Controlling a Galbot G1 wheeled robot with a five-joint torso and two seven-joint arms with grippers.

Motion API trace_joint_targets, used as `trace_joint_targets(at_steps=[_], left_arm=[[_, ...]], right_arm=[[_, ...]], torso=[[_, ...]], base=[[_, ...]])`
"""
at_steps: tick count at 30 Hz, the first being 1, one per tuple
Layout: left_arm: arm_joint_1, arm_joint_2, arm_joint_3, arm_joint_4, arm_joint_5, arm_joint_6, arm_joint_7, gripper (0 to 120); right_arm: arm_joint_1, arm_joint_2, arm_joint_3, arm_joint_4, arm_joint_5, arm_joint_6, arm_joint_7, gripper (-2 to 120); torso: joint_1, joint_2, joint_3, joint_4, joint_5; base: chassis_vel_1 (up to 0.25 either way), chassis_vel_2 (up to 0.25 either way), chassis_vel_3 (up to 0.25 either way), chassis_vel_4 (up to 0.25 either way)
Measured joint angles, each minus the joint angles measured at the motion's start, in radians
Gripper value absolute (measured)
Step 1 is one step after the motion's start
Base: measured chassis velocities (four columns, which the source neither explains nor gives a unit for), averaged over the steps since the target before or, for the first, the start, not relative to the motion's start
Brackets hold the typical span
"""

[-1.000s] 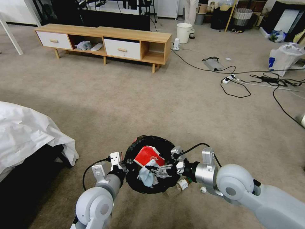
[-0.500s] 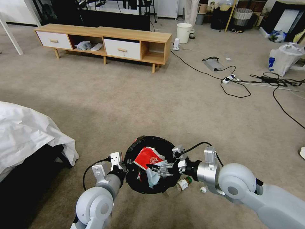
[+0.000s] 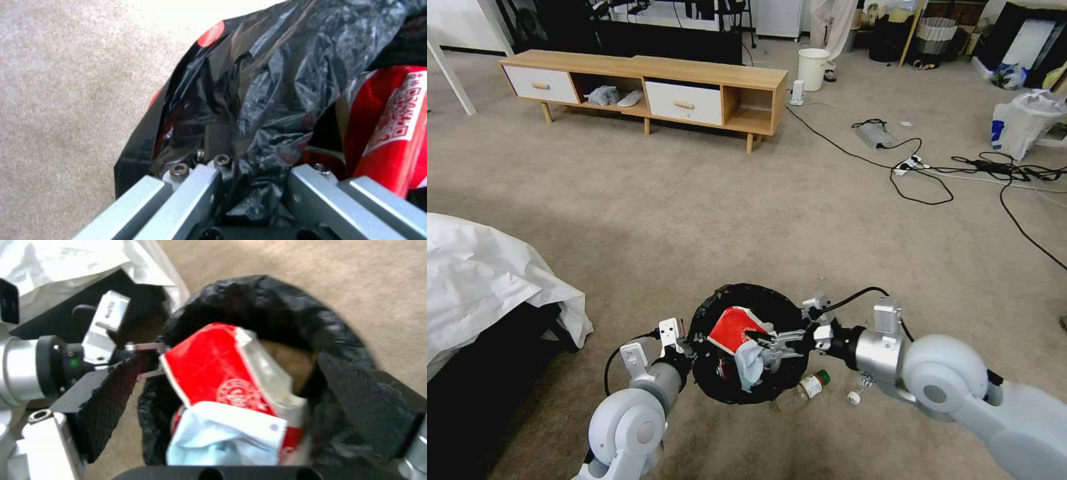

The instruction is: Pick up the trash bin and place the garbage on the floor into it.

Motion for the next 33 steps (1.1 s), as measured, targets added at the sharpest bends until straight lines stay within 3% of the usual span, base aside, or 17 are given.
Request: trace_joint_targets(at_steps=[10, 17, 26, 33], left_arm=[[-0.002, 0.018, -0.008, 0.0, -0.086, 0.015, -0.04, 0], [0.003, 0.032, -0.018, -0.006, -0.126, 0.02, -0.079, 0], [0.003, 0.077, -0.052, -0.017, -0.193, 0.033, -0.199, 0], [-0.008, 0.089, -0.059, -0.003, -0.213, 0.033, -0.242, 0]], right_arm=[[-0.138, -0.049, 0.194, 0.029, 0.001, 0.016, -0.01, 100], [-0.159, -0.051, 0.263, 0.034, 0.021, 0.022, -0.003, 100], [-0.174, 0.003, 0.302, 0.0, 0.023, 0.025, 0.055, 100], [-0.175, 0.041, 0.303, -0.057, 0.006, 0.021, 0.105, 100]], torso=[[0.0, 0.0, 0.0, -0.0001, -0.0001], [0.0, 0.0, 0.0, 0.0001, -0.0002], [0.0, 0.0, 0.0, 0.0001, -0.0002], [0.0, 0.0, 0.0, 0.0001, -0.0002]], base=[[0.0, 0.0, 0.0, 0.0], [0.0, 0.0, 0.0, 0.0], [0.0, 0.0, 0.0, 0.0], [0.0, 0.0, 0.0, 0.0]])
